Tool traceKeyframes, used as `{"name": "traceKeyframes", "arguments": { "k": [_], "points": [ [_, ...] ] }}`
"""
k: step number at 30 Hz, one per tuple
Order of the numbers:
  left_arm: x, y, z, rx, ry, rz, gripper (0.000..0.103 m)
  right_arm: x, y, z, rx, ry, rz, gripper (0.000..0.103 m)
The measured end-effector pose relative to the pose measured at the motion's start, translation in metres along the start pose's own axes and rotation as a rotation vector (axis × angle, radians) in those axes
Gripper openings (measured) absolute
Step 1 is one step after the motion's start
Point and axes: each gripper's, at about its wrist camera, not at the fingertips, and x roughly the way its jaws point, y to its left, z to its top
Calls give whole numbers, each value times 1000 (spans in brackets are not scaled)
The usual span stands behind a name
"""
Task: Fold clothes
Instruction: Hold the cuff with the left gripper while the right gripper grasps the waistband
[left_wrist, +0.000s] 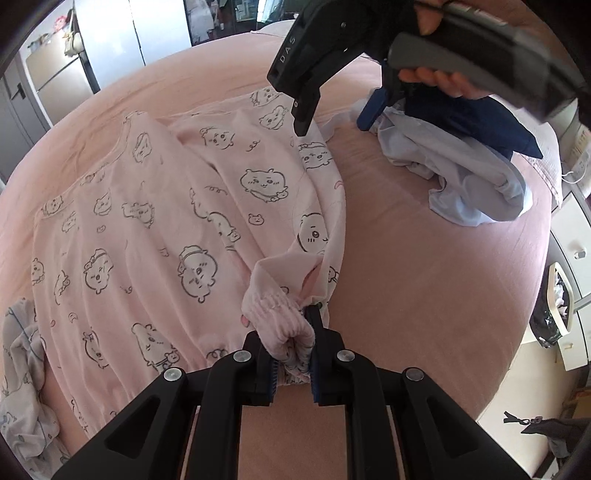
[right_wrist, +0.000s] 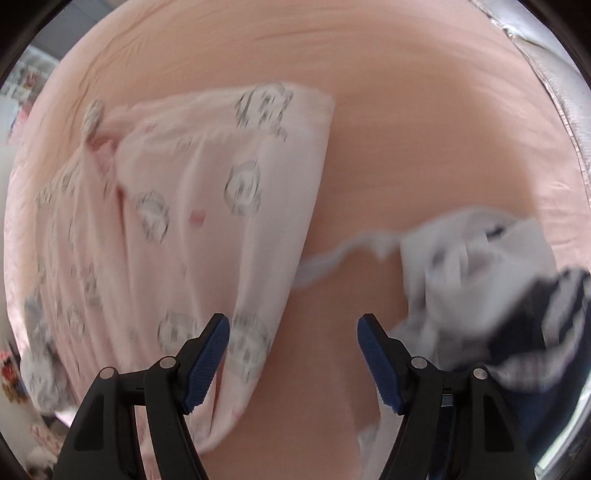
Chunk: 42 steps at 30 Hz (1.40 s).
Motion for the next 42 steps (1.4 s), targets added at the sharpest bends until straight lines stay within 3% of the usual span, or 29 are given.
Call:
{"name": "traceKeyframes", "arguments": {
  "k": [6,10,13,16,19,22,28,33,38,42],
  "points": [
    [-5,-10,-13,-2,13,3,11,-2,-11,18,110,-64,92,72],
    [-1,-12,-18,-3,25,3,11,-19,-5,25,43,-149,37,72],
    [0,-14,-21,3,27,3,11,-23,-10,29,47,-190,57,72],
    [-6,-13,-26,13,28,7,11,-15,-20,30,79,-185,97,72],
    [-3,-14,-25,5,33,3,11,-2,-28,31,99,-165,75,71],
    [0,-15,-25,11,35,5,11,6,-34,30,137,-166,127,71],
    [-5,-16,-28,33,31,14,11,-3,-27,29,111,-221,124,71],
    [-5,-15,-28,31,35,11,12,3,-25,27,104,-199,109,71],
    [-5,-13,-28,27,39,10,11,9,-23,22,73,-192,31,46],
    [-5,-12,-28,25,41,10,11,5,-20,18,50,-209,28,29]
  ]
}}
